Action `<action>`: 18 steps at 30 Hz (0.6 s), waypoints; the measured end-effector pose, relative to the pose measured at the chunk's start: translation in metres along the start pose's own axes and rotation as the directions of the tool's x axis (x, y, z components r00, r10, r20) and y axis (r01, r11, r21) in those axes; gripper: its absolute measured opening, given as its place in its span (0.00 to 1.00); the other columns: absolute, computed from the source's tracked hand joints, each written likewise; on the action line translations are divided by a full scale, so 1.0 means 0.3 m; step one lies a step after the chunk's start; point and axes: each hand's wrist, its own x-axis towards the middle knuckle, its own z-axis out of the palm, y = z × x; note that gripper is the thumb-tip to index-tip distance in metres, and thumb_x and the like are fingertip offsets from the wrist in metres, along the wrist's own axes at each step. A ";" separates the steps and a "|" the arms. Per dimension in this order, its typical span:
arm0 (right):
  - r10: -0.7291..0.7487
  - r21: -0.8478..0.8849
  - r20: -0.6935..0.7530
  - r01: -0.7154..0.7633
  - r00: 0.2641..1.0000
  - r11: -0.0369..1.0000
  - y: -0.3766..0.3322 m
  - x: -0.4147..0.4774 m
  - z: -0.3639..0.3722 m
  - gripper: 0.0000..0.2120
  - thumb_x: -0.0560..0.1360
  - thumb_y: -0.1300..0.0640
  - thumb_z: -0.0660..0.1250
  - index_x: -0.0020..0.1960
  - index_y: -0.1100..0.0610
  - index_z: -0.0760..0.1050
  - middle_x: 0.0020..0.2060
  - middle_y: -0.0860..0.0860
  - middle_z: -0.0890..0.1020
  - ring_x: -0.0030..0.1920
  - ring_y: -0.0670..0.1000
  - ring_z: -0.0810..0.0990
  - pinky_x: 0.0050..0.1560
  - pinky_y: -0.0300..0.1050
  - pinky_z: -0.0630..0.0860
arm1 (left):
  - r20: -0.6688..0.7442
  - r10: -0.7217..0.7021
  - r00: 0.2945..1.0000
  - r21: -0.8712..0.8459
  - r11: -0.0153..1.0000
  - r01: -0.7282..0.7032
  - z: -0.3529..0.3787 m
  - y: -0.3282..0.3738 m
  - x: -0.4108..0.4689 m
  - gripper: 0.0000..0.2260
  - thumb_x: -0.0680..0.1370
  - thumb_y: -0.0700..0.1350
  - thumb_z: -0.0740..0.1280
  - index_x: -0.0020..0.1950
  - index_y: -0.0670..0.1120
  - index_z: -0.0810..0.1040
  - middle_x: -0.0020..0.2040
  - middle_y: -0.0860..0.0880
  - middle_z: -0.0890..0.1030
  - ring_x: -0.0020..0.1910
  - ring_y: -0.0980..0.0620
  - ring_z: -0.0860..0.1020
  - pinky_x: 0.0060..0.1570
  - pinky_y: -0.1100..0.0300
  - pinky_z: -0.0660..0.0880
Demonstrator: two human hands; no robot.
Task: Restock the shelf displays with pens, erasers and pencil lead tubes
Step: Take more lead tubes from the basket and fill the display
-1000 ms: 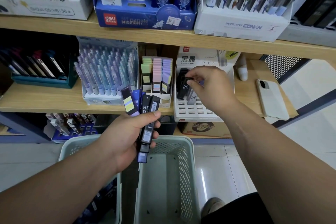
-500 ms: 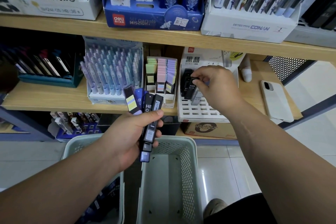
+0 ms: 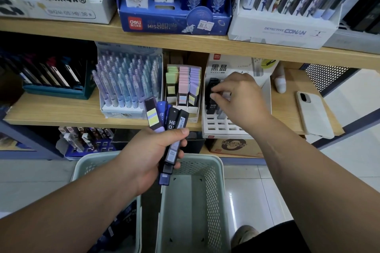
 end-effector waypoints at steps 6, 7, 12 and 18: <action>0.119 0.546 0.439 -0.370 0.891 0.752 -0.221 -0.011 -0.064 0.12 0.75 0.45 0.73 0.53 0.51 0.84 0.46 0.45 0.86 0.47 0.42 0.83 0.53 0.42 0.79 | 0.104 0.043 0.994 0.203 0.977 -0.063 0.005 -0.020 0.002 0.05 0.73 0.37 0.74 0.40 0.43 0.80 0.35 0.43 0.79 0.28 0.50 0.75 0.29 0.59 0.72; 0.088 0.553 0.503 -0.398 0.860 0.731 -0.238 -0.021 -0.057 0.14 0.74 0.47 0.75 0.56 0.52 0.84 0.46 0.45 0.85 0.47 0.41 0.83 0.53 0.40 0.79 | 0.137 0.037 0.990 0.237 0.969 -0.069 0.005 -0.023 0.001 0.05 0.71 0.38 0.75 0.39 0.44 0.80 0.35 0.42 0.78 0.29 0.49 0.74 0.29 0.58 0.71; 0.071 0.601 0.627 -0.539 0.776 0.591 -0.240 -0.026 -0.050 0.13 0.72 0.61 0.77 0.55 0.54 0.82 0.38 0.48 0.83 0.40 0.44 0.82 0.45 0.34 0.78 | 0.227 -0.022 0.974 0.312 0.949 -0.051 0.010 -0.028 -0.015 0.05 0.64 0.42 0.74 0.36 0.46 0.80 0.33 0.41 0.76 0.27 0.49 0.73 0.29 0.59 0.70; 0.123 0.615 0.657 -0.624 0.743 0.483 -0.228 -0.015 -0.075 0.11 0.70 0.65 0.77 0.52 0.57 0.83 0.45 0.56 0.87 0.43 0.46 0.83 0.44 0.35 0.75 | 0.266 -0.043 0.963 0.337 0.940 -0.052 0.013 -0.012 -0.023 0.06 0.65 0.41 0.74 0.39 0.44 0.79 0.30 0.46 0.77 0.27 0.50 0.74 0.26 0.62 0.69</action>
